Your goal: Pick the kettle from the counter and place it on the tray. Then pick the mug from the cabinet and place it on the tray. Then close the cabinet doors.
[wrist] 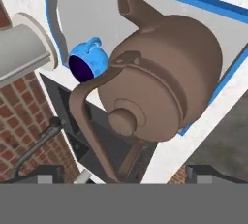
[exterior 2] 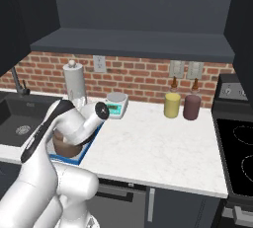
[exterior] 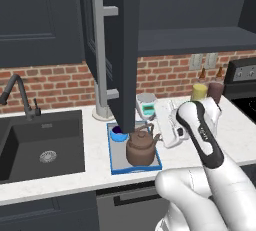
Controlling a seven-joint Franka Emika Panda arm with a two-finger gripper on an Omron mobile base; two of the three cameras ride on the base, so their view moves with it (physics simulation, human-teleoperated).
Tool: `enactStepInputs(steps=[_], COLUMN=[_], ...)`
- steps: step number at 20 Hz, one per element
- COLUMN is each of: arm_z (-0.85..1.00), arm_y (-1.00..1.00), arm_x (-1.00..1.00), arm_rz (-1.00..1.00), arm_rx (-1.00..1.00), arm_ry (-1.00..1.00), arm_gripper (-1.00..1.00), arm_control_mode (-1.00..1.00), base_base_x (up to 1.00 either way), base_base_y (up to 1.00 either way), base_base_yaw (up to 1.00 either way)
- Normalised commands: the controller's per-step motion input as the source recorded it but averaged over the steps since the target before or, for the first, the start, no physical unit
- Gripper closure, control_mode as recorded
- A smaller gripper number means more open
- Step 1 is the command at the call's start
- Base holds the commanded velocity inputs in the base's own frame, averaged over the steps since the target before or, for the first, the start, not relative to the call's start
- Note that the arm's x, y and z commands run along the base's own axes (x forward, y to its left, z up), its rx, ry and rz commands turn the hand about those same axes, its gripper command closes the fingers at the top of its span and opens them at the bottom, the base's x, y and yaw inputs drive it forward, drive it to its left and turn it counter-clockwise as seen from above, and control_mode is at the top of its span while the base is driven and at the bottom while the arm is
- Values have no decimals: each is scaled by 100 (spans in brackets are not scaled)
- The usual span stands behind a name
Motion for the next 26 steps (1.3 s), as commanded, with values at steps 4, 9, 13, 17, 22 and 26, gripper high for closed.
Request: enactStepInputs(steps=[4,9,13,17,22,26], arm_z=[42,50,39,45,43,2], arm_y=[-19,-23,-31,-45,-50,-12], arm_x=[-60,-50,-19,1,1,0], arm_rz=[-1,-2,-4,-3,0,-3], arm_rx=[8,8,2,0,2,1], arm_ry=[-1,-9,-14,-13,-6,1], arm_gripper=[-100,-100,-100,-100,-100,-100], arm_control_mode=[-100,-100,-100,-100,-100,-100], base_base_x=[0,0,0,0,0,0], base_base_y=[0,0,0,0,0,0], base_base_yaw=[0,0,0,0,0,0])
